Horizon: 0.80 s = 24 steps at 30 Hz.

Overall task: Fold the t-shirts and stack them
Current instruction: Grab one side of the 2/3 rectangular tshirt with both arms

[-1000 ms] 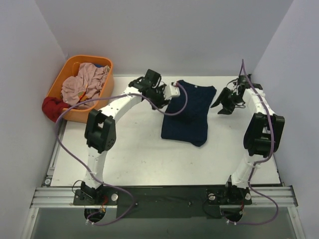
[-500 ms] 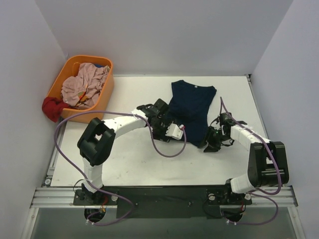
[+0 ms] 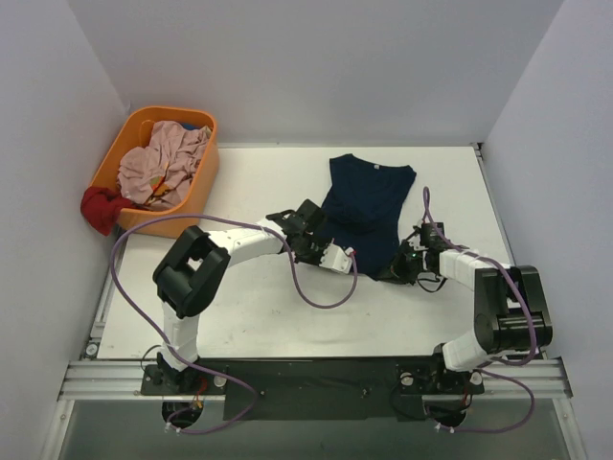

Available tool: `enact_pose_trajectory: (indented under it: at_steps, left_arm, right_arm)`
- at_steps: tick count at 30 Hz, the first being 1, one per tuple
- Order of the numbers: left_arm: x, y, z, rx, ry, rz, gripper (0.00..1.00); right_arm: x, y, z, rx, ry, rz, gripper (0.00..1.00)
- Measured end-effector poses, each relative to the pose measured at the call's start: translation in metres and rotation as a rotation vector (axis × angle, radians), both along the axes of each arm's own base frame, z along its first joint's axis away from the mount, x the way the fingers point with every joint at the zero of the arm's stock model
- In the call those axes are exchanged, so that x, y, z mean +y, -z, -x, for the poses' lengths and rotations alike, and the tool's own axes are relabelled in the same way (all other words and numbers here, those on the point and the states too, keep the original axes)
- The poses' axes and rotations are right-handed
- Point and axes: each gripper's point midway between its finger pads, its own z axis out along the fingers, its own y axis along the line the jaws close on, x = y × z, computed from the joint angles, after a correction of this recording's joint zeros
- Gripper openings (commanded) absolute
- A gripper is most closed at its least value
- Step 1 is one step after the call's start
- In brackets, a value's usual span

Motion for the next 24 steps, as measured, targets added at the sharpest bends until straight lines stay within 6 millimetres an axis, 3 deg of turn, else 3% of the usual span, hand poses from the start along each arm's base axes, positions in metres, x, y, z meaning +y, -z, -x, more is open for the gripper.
enact_pose_trajectory:
  at_steps: [7, 11, 14, 20, 24]
  left_arm:
    - [0.007, -0.007, -0.007, 0.017, -0.035, -0.005, 0.0]
    - [0.017, -0.021, -0.022, 0.034, -0.07, 0.006, 0.0]
    - [0.023, -0.026, -0.023, 0.059, -0.067, 0.009, 0.0]
    - [0.042, -0.018, 0.009, 0.179, -0.034, -0.062, 0.0]
    - [0.062, -0.012, 0.035, 0.245, -0.03, -0.12, 0.0]
  right_arm:
    - [-0.013, 0.002, 0.002, 0.007, 0.011, -0.026, 0.0]
    - [-0.028, -0.006, 0.018, 0.036, -0.017, -0.012, 0.0]
    - [-0.023, -0.015, 0.031, 0.057, -0.087, -0.034, 0.0]
    - [-0.001, -0.028, 0.061, 0.161, -0.235, -0.048, 0.0]
    - [0.023, -0.025, 0.093, 0.28, -0.322, -0.074, 0.0]
